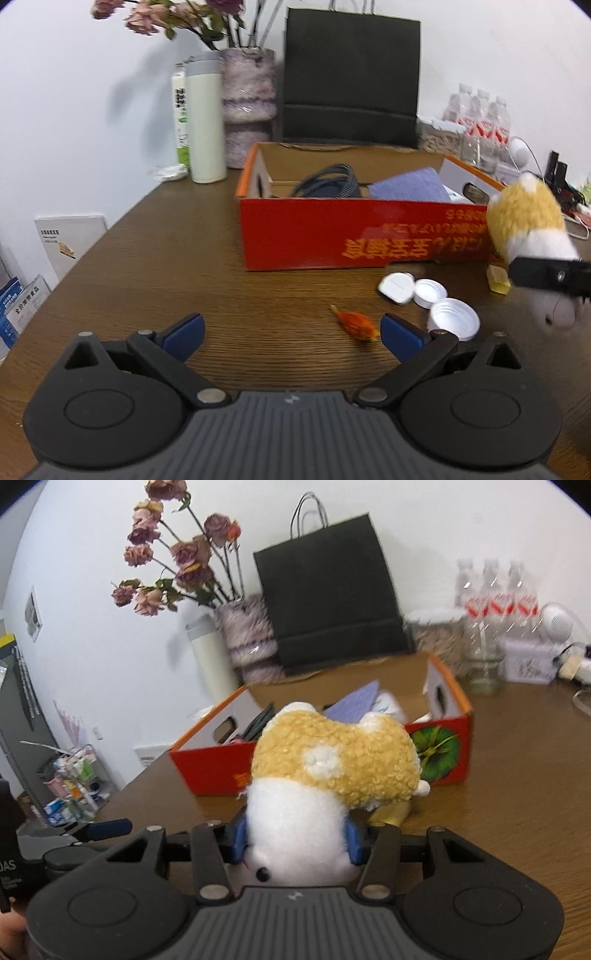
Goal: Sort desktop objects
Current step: 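Grasp the plush sheep toy with the right gripper and lift it, then grasp the small orange item with the left gripper while the right gripper holds the sheep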
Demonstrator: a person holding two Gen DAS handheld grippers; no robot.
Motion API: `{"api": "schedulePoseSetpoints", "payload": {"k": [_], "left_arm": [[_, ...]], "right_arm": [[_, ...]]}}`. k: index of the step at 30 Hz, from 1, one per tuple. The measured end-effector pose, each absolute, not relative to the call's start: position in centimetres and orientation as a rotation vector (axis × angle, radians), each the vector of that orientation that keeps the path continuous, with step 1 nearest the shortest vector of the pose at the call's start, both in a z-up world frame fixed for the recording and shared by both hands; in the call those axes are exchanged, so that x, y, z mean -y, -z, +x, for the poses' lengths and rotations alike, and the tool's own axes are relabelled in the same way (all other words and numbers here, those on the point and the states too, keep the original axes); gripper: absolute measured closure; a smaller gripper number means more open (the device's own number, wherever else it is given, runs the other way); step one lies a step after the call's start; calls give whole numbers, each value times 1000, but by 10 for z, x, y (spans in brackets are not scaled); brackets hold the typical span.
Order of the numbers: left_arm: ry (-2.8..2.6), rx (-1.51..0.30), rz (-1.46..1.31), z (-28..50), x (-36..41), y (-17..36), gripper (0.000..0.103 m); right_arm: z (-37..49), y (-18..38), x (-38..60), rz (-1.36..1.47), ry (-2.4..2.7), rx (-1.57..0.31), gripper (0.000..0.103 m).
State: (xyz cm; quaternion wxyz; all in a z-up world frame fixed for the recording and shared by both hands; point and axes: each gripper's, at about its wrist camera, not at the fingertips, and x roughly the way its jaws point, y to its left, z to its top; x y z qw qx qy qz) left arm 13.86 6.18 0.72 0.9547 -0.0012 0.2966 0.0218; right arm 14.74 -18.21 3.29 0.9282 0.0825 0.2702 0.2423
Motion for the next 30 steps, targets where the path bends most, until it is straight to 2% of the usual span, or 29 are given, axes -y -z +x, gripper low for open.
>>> {"api": "schedulePoseSetpoints", "payload": {"k": [7, 10, 12, 15, 20, 28, 30], "left_arm": [[-43, -656, -2, 155, -50, 0, 2], [-44, -672, -11, 161, -47, 3, 17], [-26, -679, -22, 162, -45, 4, 31], [-20, -672, -17, 162, -40, 4, 38], [-16, -672, -10, 163, -35, 5, 41], [-10, -664, 4, 162, -29, 4, 61], [1, -660, 7, 161, -27, 4, 72]], "right_arm": [[153, -31, 206, 84, -416, -502, 55], [157, -28, 218, 81, -392, -506, 55], [157, -27, 222, 78, -382, -511, 55], [157, -27, 224, 79, -376, -507, 55], [153, -26, 223, 71, -380, -502, 55], [152, -24, 224, 66, -368, -507, 55], [152, -23, 224, 62, -364, -510, 55]]}}
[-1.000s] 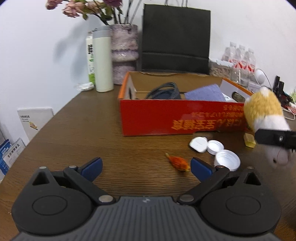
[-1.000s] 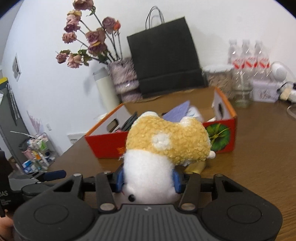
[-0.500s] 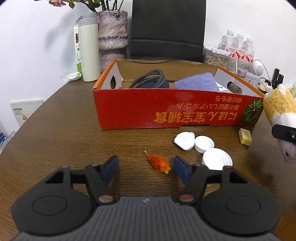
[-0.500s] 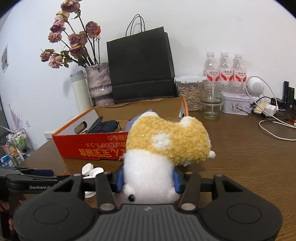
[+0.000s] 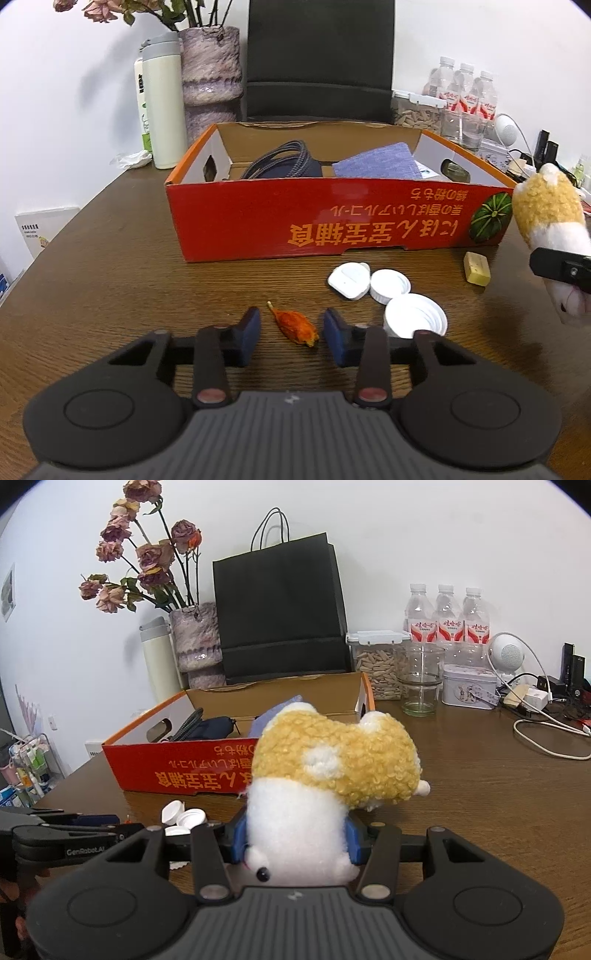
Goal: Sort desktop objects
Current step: 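Grasp the small orange item with the left gripper while the right gripper holds the sheep, then carry the plush sheep and orange item over the box with both grippers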
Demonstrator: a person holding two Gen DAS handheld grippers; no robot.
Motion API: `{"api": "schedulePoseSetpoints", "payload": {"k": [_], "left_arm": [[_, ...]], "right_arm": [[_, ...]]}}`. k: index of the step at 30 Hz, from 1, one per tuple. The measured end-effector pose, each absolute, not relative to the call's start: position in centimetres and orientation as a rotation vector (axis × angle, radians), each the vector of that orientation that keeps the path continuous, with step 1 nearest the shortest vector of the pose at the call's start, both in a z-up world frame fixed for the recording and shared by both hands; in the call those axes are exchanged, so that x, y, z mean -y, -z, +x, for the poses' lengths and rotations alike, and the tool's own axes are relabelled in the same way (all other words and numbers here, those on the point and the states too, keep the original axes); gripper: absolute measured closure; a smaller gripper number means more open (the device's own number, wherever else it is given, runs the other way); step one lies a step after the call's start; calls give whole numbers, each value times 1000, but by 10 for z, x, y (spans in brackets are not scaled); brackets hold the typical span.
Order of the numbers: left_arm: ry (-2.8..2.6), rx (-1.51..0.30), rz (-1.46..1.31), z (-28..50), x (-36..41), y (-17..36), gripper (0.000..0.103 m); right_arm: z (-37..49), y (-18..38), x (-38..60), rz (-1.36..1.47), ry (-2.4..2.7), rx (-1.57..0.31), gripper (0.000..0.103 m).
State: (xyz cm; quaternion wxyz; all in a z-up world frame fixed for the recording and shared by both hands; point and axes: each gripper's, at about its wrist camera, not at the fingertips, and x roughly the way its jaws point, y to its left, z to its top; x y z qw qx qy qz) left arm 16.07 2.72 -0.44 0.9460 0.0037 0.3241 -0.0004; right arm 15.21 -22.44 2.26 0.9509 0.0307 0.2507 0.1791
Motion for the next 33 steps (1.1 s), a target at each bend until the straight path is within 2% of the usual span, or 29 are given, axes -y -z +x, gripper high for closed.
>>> {"api": "schedulePoseSetpoints", "payload": {"k": [5, 21, 33], "left_arm": [[16, -652, 7, 159, -26, 4, 87], [17, -610, -19, 152, -30, -5, 89], [76, -451, -12, 152, -18, -57, 89]], "right_arm": [[151, -20, 223, 52, -361, -516, 55], [149, -20, 221, 38, -352, -497, 55], [155, -53, 213, 40, -372, -396, 55]]}}
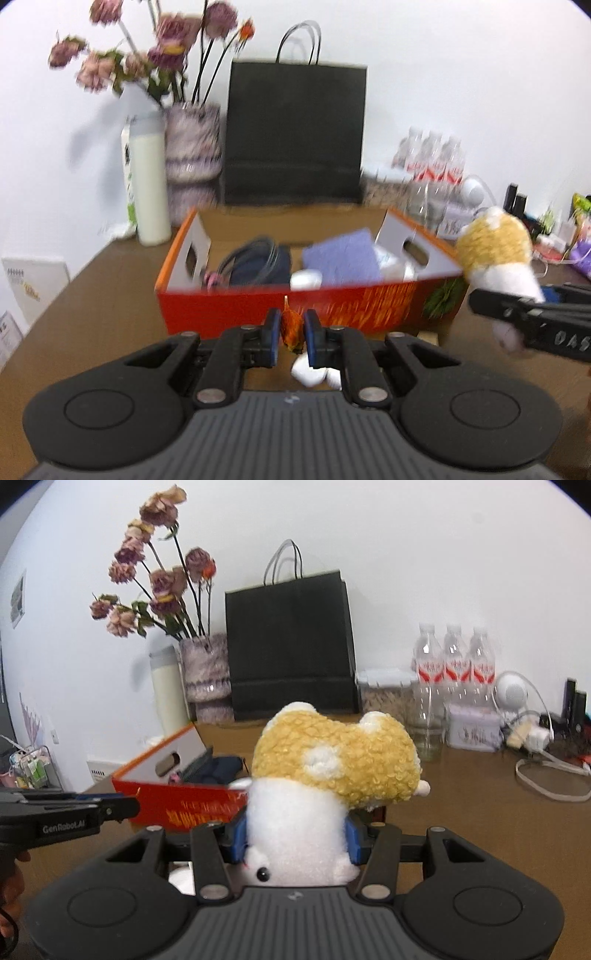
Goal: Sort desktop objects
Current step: 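Carry the plush sheep and orange item over the box with both grippers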
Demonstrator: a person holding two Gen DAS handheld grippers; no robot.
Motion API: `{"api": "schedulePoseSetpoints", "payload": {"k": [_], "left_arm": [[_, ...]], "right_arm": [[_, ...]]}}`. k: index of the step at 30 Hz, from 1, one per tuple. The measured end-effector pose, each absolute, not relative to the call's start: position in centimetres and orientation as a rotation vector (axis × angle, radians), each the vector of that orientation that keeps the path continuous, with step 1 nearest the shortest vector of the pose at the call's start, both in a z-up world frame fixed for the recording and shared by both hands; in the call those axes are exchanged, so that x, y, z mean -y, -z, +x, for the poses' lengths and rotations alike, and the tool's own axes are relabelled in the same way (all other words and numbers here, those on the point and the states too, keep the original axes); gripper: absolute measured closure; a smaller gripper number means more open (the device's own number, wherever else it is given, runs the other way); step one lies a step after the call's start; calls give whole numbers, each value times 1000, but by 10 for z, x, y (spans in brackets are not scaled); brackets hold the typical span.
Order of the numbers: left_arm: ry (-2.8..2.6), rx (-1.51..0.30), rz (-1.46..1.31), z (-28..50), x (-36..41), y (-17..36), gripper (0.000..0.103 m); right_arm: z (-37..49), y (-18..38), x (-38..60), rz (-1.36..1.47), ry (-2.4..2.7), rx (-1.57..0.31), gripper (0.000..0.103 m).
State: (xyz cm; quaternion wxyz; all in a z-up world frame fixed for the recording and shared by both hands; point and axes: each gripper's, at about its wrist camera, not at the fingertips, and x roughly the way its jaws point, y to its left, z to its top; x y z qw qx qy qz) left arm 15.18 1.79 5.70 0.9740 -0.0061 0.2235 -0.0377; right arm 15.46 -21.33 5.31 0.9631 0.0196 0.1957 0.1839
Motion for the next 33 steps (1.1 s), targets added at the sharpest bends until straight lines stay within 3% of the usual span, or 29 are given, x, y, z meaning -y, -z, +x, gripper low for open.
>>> {"api": "schedulePoseSetpoints", "payload": {"k": [12, 33], "left_arm": [[96, -346, -18, 185, -1, -86, 88], [98, -370, -27, 264, 1, -67, 88]], "right_arm": [[195, -81, 186, 13, -376, -311, 55], [280, -56, 167, 2, -380, -381, 55]]}}
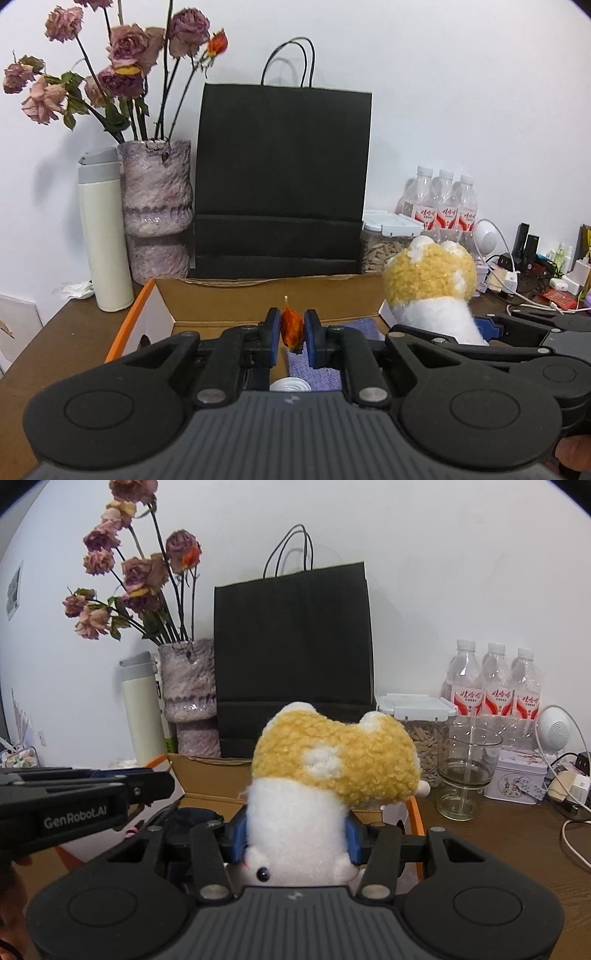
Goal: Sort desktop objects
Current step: 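Carry the plush sheep and orange item over the box with both grippers, then open both grippers to drop the sheep and orange item into the box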
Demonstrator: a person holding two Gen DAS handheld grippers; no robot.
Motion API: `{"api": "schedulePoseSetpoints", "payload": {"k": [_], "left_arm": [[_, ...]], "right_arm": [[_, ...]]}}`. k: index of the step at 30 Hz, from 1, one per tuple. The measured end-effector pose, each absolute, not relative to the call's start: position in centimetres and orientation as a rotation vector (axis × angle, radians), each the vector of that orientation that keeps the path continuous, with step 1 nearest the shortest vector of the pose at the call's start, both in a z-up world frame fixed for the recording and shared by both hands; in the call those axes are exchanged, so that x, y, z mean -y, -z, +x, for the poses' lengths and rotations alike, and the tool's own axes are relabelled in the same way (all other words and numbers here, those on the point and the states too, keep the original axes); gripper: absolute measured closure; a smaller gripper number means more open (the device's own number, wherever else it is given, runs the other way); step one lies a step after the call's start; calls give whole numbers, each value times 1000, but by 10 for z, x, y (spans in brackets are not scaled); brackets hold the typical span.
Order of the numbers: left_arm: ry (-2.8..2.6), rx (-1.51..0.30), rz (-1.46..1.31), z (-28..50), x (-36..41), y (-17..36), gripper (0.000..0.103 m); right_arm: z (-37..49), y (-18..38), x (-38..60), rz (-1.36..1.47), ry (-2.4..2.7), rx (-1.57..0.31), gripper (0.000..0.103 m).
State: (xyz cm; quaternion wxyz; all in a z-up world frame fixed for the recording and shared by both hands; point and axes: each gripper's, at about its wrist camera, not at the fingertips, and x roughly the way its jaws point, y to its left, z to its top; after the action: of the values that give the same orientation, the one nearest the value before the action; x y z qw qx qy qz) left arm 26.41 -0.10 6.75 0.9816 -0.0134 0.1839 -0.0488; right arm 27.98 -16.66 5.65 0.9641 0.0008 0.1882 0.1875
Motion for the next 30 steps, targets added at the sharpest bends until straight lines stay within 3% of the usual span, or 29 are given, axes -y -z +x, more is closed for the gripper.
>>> {"api": "schedulePoseSetpoints", "payload": {"k": [21, 30], "left_arm": [[106, -433, 33, 289, 8, -35, 88], [109, -446, 33, 289, 6, -31, 88]], "right_arm": [[300, -33, 159, -36, -402, -464, 55], [299, -31, 157, -52, -403, -476, 49]]}}
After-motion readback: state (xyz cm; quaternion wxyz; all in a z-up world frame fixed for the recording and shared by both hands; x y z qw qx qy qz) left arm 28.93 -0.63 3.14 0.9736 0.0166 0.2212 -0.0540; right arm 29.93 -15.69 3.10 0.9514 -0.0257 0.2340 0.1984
